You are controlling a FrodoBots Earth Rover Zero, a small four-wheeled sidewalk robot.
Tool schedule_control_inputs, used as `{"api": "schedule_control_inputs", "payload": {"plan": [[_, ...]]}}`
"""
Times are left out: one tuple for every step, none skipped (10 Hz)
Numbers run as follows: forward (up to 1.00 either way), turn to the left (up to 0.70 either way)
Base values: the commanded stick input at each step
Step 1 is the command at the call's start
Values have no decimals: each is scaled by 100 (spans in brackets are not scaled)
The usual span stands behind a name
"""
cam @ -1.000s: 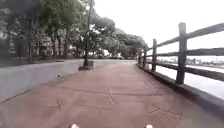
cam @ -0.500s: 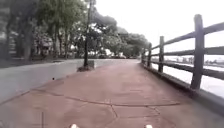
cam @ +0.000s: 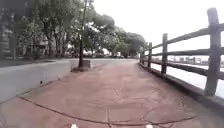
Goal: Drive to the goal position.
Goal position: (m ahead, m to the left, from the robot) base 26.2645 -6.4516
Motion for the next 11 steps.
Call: {"api": "schedule_control_inputs", "payload": {"plan": [[85,-2],[85,0],[85,0],[85,0],[85,0],[85,0],[85,0],[85,-15],[85,-34],[85,-34],[85,-34]]}}
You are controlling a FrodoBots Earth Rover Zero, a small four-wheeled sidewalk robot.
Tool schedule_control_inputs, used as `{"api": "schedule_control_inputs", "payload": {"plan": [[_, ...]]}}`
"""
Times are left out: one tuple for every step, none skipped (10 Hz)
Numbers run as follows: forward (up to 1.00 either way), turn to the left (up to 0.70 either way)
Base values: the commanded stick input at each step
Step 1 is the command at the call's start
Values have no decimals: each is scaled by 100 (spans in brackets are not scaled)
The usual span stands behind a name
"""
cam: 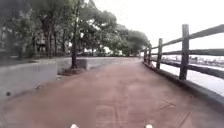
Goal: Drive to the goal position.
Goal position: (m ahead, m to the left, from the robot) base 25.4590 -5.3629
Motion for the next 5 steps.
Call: {"api": "schedule_control_inputs", "payload": {"plan": [[85,-34],[85,-18],[85,0],[85,0],[85,0]]}}
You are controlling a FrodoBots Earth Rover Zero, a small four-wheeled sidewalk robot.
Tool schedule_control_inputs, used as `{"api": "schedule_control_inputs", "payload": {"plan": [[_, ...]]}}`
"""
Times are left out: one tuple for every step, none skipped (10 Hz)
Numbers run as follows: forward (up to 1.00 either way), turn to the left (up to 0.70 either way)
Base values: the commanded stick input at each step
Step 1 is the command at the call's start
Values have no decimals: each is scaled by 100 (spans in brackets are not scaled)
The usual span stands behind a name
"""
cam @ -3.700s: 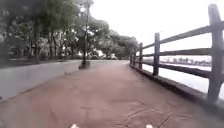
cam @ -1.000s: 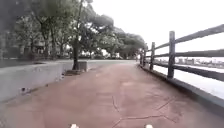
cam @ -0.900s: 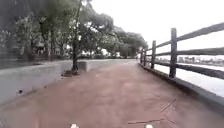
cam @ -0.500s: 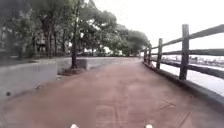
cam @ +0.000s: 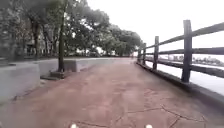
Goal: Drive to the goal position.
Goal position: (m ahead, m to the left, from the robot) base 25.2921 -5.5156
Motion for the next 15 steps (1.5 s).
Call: {"api": "schedule_control_inputs", "payload": {"plan": [[85,0],[85,0],[85,0],[85,0],[85,0],[85,0],[85,0],[85,0],[85,0],[85,0],[85,0],[85,0],[85,0],[85,0],[85,0]]}}
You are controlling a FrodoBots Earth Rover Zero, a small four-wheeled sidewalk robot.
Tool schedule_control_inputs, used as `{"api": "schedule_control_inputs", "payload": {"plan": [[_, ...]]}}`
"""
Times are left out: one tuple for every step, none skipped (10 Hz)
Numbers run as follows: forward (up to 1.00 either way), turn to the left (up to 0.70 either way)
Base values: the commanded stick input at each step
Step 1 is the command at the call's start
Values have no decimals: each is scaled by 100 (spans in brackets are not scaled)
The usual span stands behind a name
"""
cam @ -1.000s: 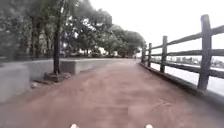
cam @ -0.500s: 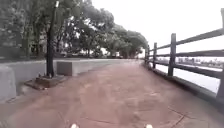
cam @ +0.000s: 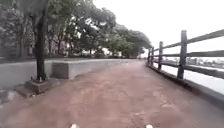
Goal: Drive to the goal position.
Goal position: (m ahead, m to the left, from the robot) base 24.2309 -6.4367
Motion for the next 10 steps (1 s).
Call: {"api": "schedule_control_inputs", "payload": {"plan": [[85,0],[85,0],[85,0],[85,-21],[85,-34],[85,-34],[85,-34],[85,-34],[85,-34],[85,0]]}}
